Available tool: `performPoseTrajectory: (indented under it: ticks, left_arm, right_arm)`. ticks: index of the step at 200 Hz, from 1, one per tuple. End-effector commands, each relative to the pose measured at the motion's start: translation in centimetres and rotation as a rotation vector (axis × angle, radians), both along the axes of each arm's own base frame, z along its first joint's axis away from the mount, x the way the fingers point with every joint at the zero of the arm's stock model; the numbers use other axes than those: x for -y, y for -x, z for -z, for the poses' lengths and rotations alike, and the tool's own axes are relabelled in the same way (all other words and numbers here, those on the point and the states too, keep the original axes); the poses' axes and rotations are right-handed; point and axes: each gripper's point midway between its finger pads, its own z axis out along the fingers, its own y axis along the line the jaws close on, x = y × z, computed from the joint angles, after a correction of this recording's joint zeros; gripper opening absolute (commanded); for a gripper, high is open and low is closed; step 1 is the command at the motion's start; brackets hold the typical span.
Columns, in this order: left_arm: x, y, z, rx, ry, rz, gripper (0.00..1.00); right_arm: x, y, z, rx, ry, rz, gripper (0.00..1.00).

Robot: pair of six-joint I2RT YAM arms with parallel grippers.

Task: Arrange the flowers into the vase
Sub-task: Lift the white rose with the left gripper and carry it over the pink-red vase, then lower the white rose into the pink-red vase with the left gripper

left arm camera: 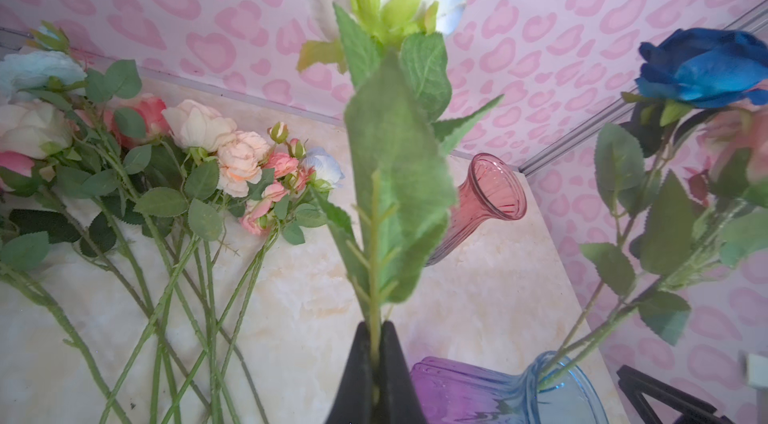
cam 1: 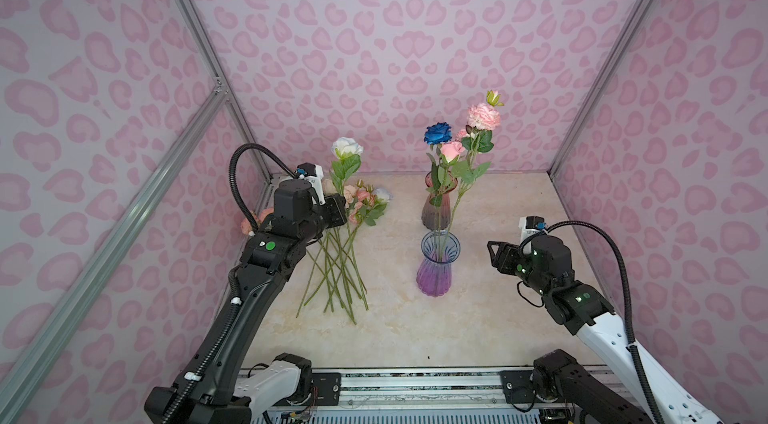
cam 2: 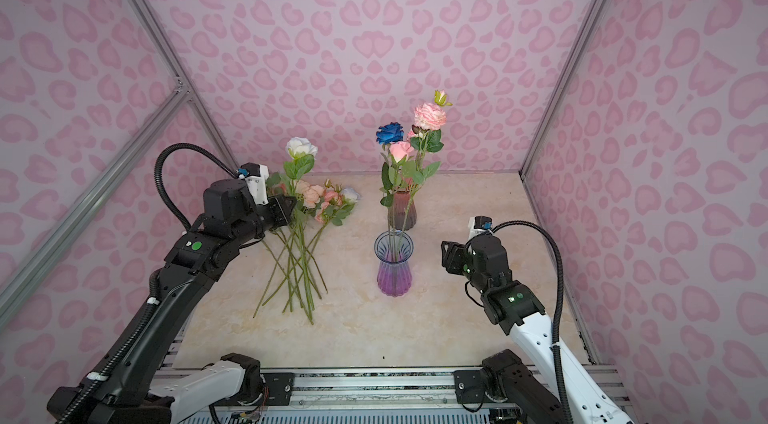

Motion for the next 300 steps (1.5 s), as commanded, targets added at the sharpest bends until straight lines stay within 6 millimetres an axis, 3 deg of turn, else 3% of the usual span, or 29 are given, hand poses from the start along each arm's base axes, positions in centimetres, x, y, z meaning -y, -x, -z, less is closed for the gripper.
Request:
performPoseTrajectory:
  ticks: [1,29,50,111,176,232,256,300]
  left_arm:
    - [1.5,0.1,-4.0,0.154,0.026,0.041,0.03]
    - [3.8,1.1,-8.5,0.324,0.035,0.102,0.03]
    - [5.2,1.8,-10.5,0.406,0.041,0.127,0.03]
    - [8.0,2.4,-11.6,0.456,0.049,0.178,0.03]
    - [12.4,5.7,-15.9,0.720,0.133,0.260,0.03]
    - [15.7,7.9,-18.4,0.913,0.191,0.265,0.03]
    - [17.4,7.4,-19.4,0.963,0.169,0.252,0.03]
    - [20.8,3.9,-17.5,0.985,0.012,0.207,0.03]
  right_arm:
    - [0.3,-0.5,-0.4,0.021,0.011,0.003,0.62]
    - [0.5,-0.5,-0.5,0.037,-0.007,0.016,0.62]
    - [0.3,-0.4,-0.6,0.044,-0.031,0.010,0.62]
    - [0.2,-0.1,-0.2,0.028,-0.027,0.004,0.62]
    - [0.2,-0.1,-0.2,0.045,-0.046,0.008,0.62]
    - [0.2,0.0,-0.2,0.059,-0.067,0.013,0.62]
    - [0.3,0.1,-0.2,0.061,-0.059,0.015,0.62]
    - [0.3,0.4,-0.2,0.060,-0.069,0.011,0.63]
